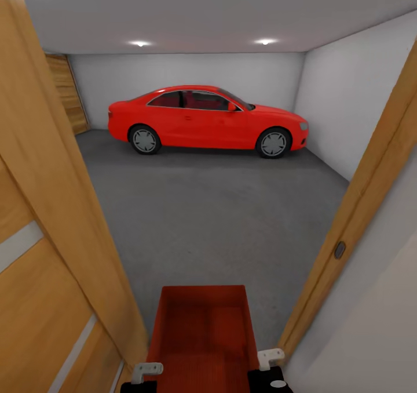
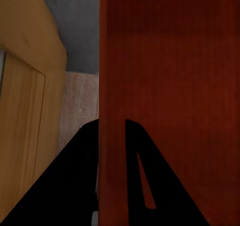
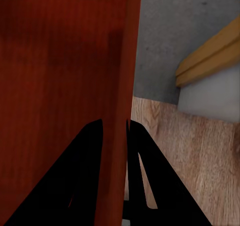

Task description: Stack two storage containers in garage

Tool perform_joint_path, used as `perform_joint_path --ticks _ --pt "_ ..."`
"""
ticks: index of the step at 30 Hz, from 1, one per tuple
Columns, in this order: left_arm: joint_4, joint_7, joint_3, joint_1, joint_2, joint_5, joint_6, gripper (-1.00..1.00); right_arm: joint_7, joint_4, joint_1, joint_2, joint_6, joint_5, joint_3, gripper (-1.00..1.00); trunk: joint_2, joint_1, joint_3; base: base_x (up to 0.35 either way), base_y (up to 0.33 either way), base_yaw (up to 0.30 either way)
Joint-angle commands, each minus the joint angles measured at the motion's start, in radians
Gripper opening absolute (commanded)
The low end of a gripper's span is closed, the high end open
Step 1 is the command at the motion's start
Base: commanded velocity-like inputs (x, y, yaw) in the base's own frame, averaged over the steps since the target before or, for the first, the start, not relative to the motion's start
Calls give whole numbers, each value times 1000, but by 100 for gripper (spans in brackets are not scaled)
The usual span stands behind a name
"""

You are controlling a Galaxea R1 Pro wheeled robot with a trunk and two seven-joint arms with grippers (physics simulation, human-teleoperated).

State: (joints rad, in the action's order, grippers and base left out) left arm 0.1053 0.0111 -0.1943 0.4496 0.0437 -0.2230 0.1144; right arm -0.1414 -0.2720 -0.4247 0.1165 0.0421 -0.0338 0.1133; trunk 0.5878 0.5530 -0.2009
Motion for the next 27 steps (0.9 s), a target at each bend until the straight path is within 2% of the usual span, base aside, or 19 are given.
perform_joint_path --ticks 1,27 --pt "2 7 -7 1 -15 -4 28 -100 -1 4 0 -27 4 7 12 -100 1 1 -2 156 0 0" --pt "2 7 -7 1 -15 -4 28 -100 -1 4 0 -27 4 7 12 -100 1 1 -2 168 0 0"
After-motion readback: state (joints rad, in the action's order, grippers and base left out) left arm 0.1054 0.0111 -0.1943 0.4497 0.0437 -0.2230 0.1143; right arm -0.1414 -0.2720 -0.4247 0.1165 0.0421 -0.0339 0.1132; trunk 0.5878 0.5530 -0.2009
